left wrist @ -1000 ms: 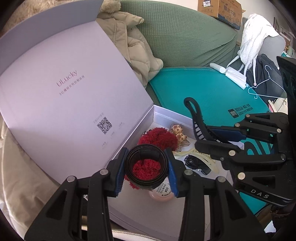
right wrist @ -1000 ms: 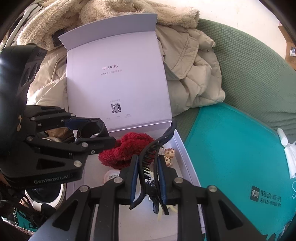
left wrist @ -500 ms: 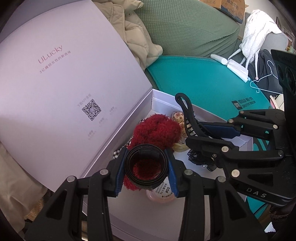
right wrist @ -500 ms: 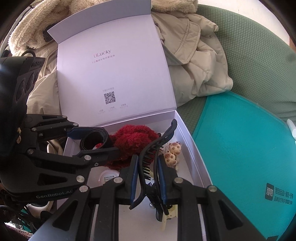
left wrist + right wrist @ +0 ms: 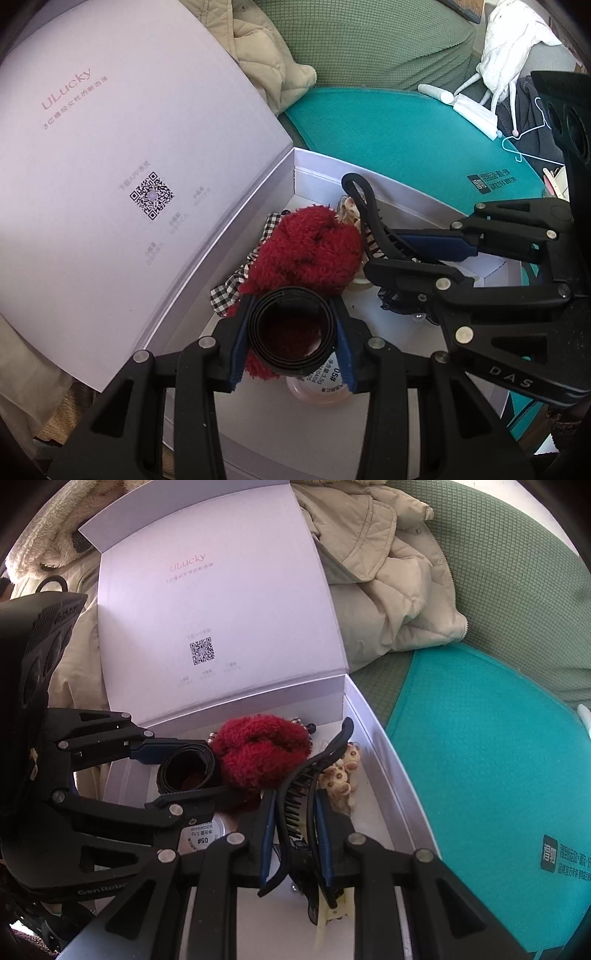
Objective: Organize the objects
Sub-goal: 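Lower both tools into the box and open them, releasing the hair tie and headband, then withdraw both open tools up and away from the box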
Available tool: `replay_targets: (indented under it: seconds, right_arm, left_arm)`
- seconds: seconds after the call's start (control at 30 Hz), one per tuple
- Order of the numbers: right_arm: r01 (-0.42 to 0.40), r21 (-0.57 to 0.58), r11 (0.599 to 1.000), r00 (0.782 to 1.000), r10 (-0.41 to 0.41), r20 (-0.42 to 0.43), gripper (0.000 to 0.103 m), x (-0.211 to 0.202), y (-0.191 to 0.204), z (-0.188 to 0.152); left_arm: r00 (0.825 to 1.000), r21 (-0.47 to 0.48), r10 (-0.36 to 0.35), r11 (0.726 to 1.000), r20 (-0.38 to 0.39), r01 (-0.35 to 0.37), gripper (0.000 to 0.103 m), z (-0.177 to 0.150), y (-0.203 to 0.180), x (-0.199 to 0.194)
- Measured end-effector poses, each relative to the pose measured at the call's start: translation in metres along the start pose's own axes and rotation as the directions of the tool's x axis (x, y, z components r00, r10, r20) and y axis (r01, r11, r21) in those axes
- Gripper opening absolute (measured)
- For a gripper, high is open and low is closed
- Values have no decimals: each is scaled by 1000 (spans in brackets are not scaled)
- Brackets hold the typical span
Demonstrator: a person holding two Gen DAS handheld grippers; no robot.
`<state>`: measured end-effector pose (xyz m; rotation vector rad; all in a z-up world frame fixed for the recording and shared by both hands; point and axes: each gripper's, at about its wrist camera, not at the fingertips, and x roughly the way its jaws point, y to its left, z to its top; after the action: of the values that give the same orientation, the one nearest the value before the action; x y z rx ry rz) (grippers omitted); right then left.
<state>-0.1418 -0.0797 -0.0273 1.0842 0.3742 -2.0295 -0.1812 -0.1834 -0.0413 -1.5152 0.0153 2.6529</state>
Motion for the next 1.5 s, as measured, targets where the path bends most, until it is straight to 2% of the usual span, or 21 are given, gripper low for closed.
replay_targets:
  seconds: [0.4, 0.53, 0.6, 0.77, 0.93, 1.17, 1.27, 1.5]
  right_arm:
    - [22, -1, 1000, 1000, -22, -9, 20, 2, -2, 0]
    - [39, -4, 999, 999, -39, -11, 20, 0, -1, 0]
    - [46, 6, 999, 999, -46, -9, 20, -1, -3, -1]
    - [75, -4, 997, 997, -75, 11, 23, -10, -2, 0]
    - [112, -18, 994, 993, -111, 43, 31, -24, 1, 2]
    - [135, -37, 990, 990, -133, 55, 34, -41, 6, 3]
    - [139, -28, 990, 989, -137, 61, 43, -51, 6, 3]
    - [159, -21, 987, 983, -156, 97, 43, -81, 7, 2]
  left_arm:
    - [1000, 1, 15, 1000, -15, -15, 40, 3, -2, 6]
    - [999, 20, 34, 999, -16, -34, 48, 2, -5, 5]
    - [999, 11, 30, 999, -15, -30, 56, 2, -4, 3]
    - [999, -10, 36, 999, -8, -37, 62, 3, -1, -4]
    - [998, -23, 61, 998, 13, -61, 65, 5, 0, -20]
    - [995, -37, 88, 996, 42, -86, 68, 7, -2, -48]
    - [995, -51, 82, 996, 56, -79, 68, 7, -3, -62]
    - [990, -59, 80, 996, 115, -74, 68, 6, -8, -102]
